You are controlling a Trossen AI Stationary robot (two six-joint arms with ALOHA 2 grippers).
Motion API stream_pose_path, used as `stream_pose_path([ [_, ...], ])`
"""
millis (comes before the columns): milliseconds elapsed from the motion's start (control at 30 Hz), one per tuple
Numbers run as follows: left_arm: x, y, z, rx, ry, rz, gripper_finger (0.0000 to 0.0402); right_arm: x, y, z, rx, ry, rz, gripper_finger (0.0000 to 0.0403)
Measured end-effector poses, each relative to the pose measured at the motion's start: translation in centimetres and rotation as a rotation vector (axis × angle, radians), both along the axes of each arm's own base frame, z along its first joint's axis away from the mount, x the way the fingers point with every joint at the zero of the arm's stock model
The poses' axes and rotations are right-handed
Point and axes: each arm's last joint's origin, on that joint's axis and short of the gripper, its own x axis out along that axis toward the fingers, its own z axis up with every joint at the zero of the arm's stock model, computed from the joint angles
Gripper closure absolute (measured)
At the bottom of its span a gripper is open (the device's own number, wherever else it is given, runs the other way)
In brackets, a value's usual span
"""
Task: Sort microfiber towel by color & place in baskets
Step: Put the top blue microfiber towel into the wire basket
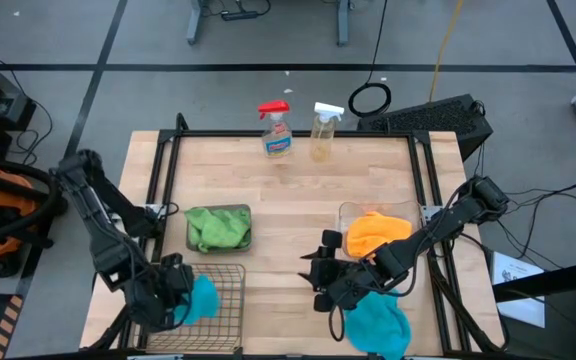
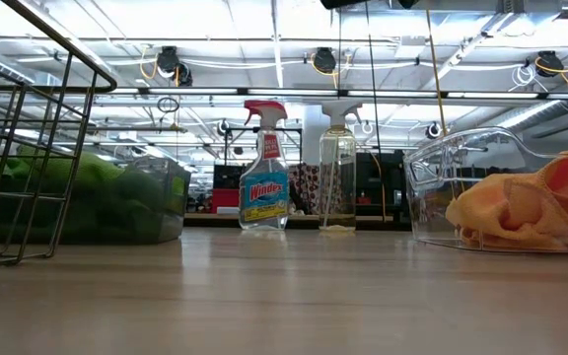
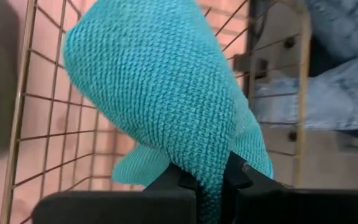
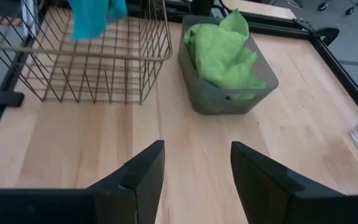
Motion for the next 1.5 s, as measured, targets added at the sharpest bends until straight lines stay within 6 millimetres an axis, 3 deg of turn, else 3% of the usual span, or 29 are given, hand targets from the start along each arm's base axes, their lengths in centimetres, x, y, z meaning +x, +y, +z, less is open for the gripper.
stream_pose_path([
  [533, 1.6, -1.8, -3.9, 0.140, 0.095, -0.033, 0.0381, 0.0, 0.4, 0.2, 0.016, -0.027, 0.005, 0.0227],
  [1200, 4.8, -3.8, -8.2, 0.201, 0.108, -0.031, 0.0273, -0.2, 0.4, 0.1, 0.019, -0.010, 0.001, 0.0227],
  [1500, 5.3, -4.7, -7.5, 0.115, 0.097, -0.063, 0.0234, -0.2, 0.3, 0.0, 0.017, -0.006, 0.001, 0.0227],
])
